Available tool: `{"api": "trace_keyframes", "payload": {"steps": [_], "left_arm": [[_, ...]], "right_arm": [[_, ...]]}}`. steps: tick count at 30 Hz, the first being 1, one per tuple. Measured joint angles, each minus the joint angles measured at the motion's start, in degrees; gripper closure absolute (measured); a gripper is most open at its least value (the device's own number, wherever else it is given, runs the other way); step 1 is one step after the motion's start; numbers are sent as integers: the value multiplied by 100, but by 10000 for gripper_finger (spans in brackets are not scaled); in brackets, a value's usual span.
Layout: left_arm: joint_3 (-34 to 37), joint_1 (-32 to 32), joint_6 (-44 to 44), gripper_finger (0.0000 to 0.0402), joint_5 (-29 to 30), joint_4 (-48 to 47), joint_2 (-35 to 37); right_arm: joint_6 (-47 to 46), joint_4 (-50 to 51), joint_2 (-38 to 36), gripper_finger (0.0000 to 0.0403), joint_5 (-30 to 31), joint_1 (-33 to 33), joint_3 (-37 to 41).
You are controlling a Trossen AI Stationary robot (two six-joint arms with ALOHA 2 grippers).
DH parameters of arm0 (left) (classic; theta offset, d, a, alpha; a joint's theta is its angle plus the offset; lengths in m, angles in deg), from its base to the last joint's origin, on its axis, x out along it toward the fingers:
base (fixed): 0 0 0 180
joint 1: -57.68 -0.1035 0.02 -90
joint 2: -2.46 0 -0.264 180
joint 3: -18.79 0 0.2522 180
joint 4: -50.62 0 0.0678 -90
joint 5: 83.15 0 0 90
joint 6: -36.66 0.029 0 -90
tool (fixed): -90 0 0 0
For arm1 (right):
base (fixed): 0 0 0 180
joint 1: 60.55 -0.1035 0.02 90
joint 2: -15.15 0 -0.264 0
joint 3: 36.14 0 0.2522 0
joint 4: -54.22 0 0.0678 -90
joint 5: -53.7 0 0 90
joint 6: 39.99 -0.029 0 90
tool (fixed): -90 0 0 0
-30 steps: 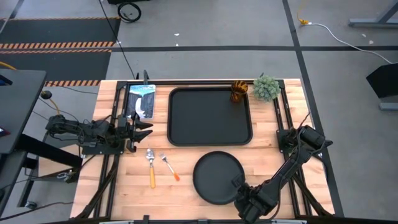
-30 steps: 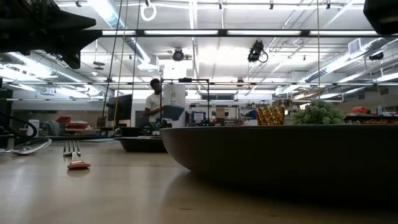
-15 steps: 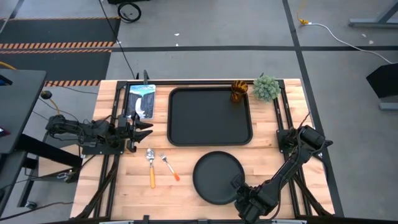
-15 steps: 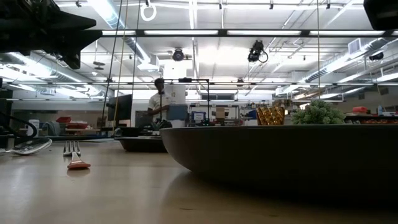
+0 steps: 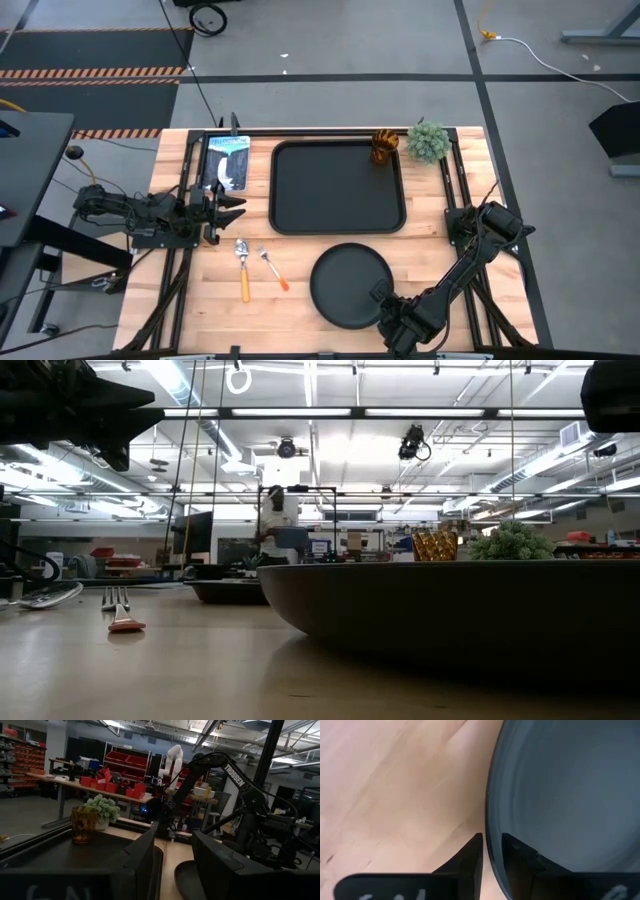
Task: Pick and place plate/cup/fork/spoon on tray
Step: Put the black plate on the black tray
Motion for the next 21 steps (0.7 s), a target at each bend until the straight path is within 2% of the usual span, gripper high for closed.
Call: {"api": "trace_keyframes", "payload": {"steps": [11,21], "left_arm": [[0,-1,-1,260,0,-4,0],[0,-1,-2,260,-2,-4,0]], "right_arm": [[53,-9,0,391,-76,1,0],[529,67,0,392,-23,35,-135]]}}
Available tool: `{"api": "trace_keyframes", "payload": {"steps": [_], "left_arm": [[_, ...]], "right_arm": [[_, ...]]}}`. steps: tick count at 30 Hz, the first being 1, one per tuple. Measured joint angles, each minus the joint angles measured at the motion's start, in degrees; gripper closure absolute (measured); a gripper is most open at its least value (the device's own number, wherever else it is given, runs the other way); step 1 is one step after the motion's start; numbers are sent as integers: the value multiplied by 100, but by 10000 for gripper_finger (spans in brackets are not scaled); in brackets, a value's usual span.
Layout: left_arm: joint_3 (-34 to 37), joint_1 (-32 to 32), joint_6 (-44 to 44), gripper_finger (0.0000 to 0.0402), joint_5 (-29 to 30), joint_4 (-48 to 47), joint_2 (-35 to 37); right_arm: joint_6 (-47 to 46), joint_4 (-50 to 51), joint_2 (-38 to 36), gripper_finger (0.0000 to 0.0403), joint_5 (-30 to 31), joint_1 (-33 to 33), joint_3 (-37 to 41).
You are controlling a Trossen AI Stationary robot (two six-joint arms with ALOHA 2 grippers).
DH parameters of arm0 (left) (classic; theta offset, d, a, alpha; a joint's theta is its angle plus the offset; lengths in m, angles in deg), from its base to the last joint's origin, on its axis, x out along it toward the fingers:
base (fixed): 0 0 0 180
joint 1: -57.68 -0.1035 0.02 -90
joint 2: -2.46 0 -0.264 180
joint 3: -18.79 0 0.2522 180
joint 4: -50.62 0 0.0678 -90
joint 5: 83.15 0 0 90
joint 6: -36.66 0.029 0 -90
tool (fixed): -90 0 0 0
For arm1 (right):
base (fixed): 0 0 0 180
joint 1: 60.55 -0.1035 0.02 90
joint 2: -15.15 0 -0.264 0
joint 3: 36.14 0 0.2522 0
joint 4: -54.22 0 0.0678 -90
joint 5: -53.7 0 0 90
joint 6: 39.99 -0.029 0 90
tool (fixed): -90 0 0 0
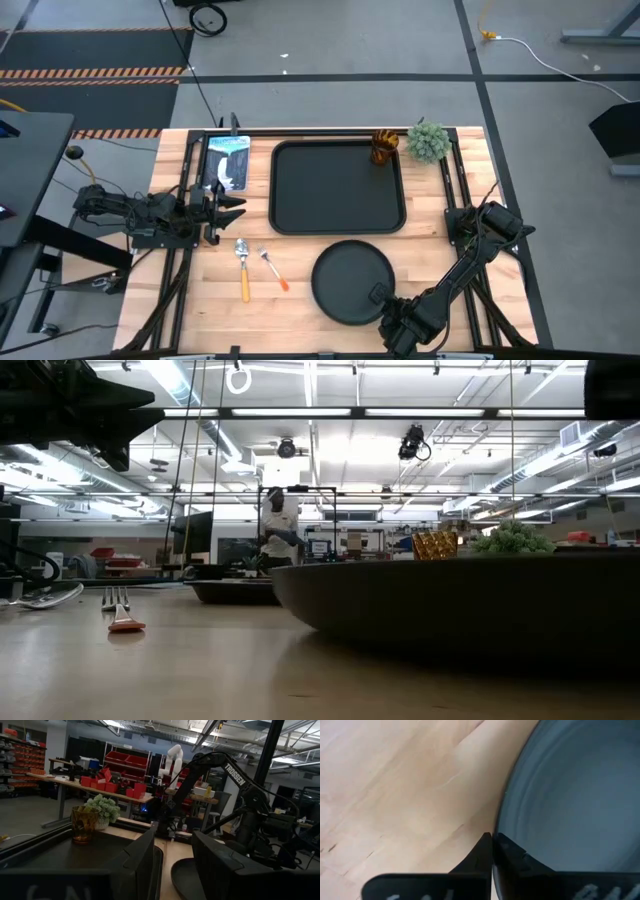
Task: Pick and place plate/cup/fork/spoon on tray
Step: Put the black plate on the black tray
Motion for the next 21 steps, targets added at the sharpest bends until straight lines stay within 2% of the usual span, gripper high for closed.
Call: {"api": "trace_keyframes", "payload": {"steps": [13,17,21], "left_arm": [[0,0,-146,260,0,-137,0],[0,0,-149,260,0,-142,1],[0,0,-148,260,0,-142,2]], "right_arm": [[436,1432,-7,393,573,476,-1430],[454,1674,-43,393,551,712,-1432],[543,1585,-310,393,447,1013,-980]]}}
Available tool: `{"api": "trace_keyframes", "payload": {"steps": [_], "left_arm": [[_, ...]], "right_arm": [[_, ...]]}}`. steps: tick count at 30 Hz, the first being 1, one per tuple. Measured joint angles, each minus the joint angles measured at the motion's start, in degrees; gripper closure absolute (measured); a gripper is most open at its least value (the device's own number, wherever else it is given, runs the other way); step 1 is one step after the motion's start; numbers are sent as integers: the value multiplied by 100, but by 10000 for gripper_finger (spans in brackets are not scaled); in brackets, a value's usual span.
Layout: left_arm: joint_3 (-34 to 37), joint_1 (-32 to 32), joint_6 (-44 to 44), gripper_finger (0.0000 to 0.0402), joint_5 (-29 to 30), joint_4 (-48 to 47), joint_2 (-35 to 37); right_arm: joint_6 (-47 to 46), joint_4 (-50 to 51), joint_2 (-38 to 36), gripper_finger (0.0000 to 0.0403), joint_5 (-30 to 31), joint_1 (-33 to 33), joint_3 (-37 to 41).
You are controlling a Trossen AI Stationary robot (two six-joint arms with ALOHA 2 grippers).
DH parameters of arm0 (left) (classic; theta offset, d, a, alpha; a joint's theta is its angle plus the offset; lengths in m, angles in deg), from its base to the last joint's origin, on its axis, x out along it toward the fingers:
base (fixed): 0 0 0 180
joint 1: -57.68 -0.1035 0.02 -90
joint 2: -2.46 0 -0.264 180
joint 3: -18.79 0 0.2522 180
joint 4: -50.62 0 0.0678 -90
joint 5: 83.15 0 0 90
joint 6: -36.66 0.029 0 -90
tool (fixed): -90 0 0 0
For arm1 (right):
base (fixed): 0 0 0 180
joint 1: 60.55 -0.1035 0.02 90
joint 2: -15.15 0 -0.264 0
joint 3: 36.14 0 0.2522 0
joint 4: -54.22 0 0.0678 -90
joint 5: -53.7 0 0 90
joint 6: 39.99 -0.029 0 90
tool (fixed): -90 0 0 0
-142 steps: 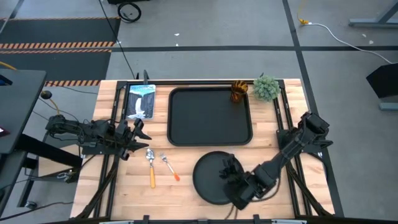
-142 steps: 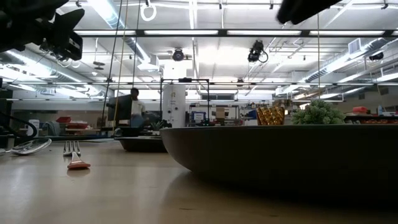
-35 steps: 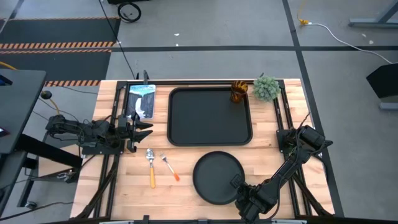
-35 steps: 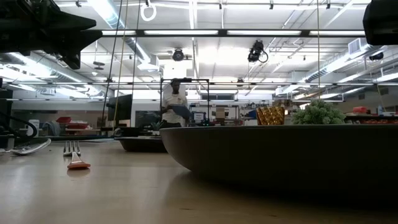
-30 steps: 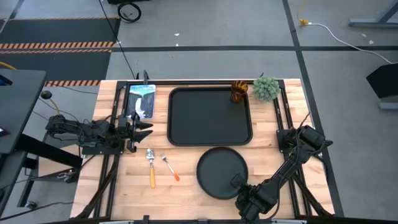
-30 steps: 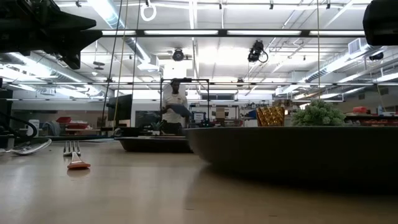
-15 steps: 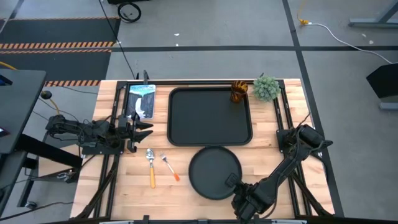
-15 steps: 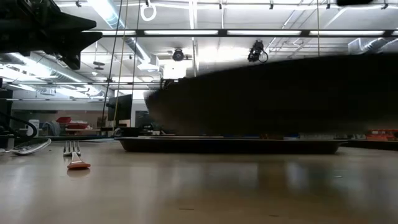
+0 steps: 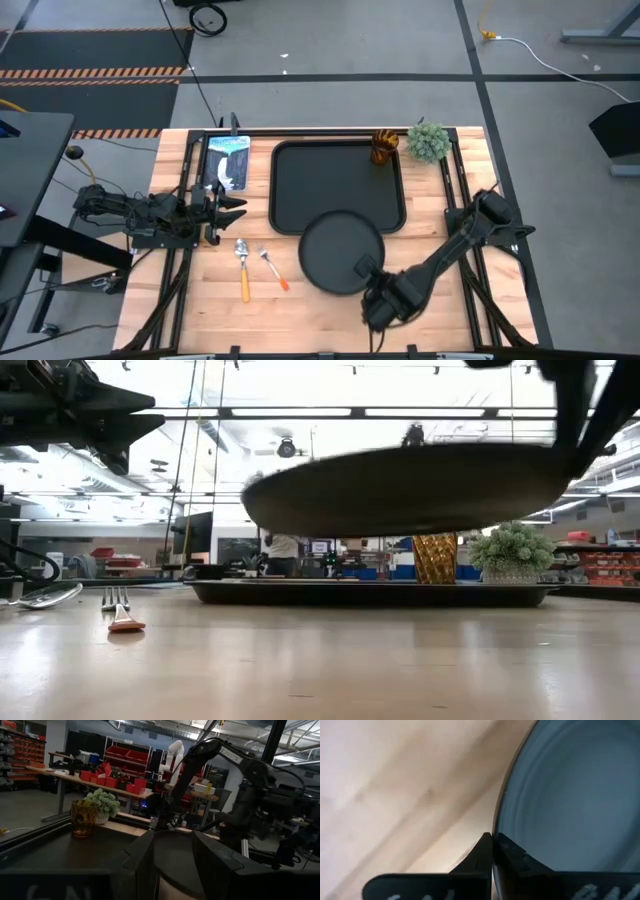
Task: Pick and place plate/cup/fork/spoon on tray
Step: Put the black plate on the black tray
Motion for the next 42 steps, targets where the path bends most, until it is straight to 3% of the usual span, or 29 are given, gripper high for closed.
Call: {"api": "trace_keyframes", "payload": {"steps": [11,17,28,34,42], "left_arm": [[0,1,4,260,2,-2,-1],[0,0,2,260,92,-2,-2],[1,0,9,260,105,-4,-1],[0,0,13,260,107,-15,0],[2,0,13,260,107,-64,-2]], "right_arm": [[402,-1867,-1958,393,119,936,2581],[882,-2560,-2604,393,98,1720,3600],[2121,-2867,-2458,393,-379,2952,3962],[2430,-2737,-2236,391,-517,3214,3965],[2390,-2647,-2179,335,-462,3300,3965]]}}
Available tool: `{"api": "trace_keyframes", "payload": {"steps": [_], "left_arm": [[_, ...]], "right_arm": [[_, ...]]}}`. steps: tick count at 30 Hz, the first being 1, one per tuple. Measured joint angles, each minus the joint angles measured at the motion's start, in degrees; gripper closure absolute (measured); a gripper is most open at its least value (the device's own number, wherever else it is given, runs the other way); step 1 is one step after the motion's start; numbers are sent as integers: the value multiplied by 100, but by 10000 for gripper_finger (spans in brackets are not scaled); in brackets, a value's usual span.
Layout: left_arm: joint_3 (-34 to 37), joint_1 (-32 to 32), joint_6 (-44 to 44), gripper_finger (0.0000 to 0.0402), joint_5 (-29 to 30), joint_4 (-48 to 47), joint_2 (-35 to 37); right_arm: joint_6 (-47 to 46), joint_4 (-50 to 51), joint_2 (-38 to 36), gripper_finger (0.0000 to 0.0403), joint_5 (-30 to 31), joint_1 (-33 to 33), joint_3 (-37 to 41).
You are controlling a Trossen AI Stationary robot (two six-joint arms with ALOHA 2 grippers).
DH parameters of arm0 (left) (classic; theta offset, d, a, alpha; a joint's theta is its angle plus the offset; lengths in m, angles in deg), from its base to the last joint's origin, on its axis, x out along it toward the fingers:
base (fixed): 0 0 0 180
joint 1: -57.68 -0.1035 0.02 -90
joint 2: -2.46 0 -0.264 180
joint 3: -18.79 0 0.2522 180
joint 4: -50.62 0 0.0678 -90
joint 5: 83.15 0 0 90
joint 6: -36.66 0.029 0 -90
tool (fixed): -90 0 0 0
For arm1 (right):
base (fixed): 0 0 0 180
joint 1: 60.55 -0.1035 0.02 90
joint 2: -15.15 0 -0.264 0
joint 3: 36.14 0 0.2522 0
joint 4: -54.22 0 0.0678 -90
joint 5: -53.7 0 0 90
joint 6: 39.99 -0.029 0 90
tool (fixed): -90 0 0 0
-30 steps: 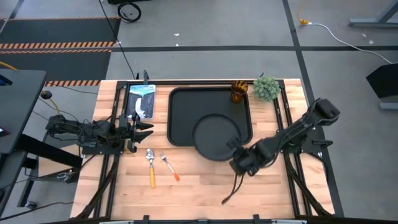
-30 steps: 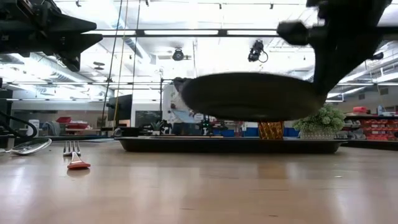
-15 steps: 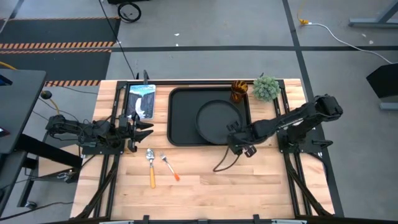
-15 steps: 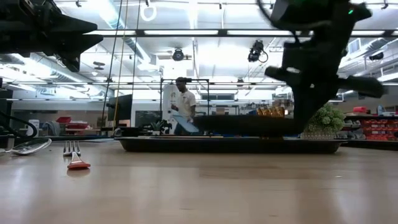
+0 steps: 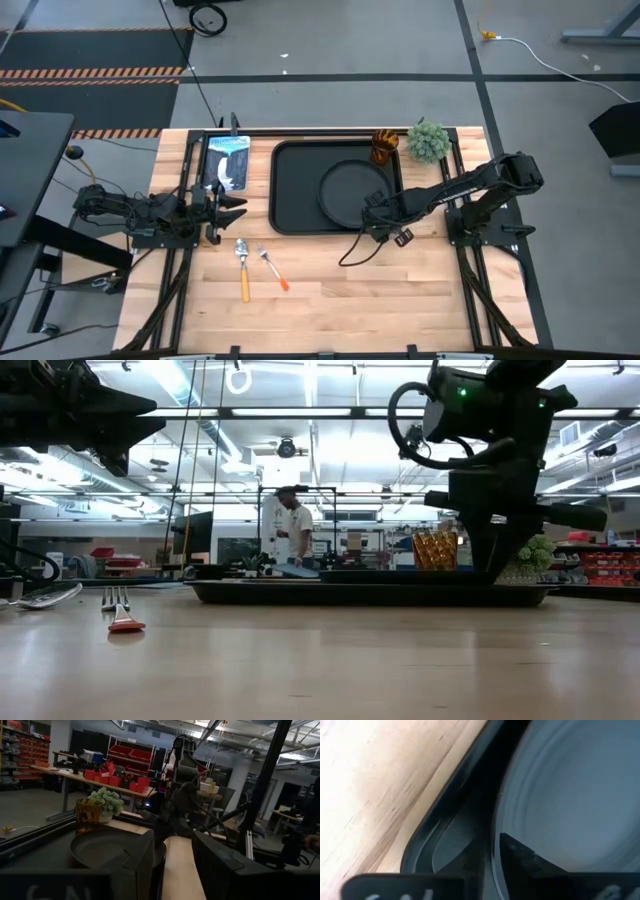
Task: Pick and place plate/cup/fork/spoon on tray
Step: Put the black plate on the black tray, then put the orange fork to the left of the black plate on the black tray
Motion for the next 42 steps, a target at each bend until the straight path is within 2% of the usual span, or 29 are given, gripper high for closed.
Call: {"api": "trace_keyframes", "payload": {"steps": [9,19,27,29,32,35,39,42], "left_arm": [[-1,0,-10,260,0,-20,2],[-2,2,-162,260,0,-25,2],[-2,10,-287,260,-17,-24,0],[-2,14,-464,260,-251,-18,2],[-2,15,-640,260,-819,89,0],[-2,15,-808,260,-1268,288,0],[-2,15,-987,260,-1674,293,-18],[-2,19,-1269,260,-2009,274,-186]], "right_arm": [[-474,380,-10,287,10,-67,-263],[-1008,1701,-11,284,303,-175,-1035],[-1570,1827,-459,285,278,-245,-1235],[-2076,1761,-631,285,296,-295,-1235],[-3363,1401,-841,285,431,-354,-1239],[-4368,1151,-934,285,254,-390,-1239],[-5023,777,-922,285,-409,-460,-1239],[-5249,385,-857,286,-529,-529,-1205]]}}
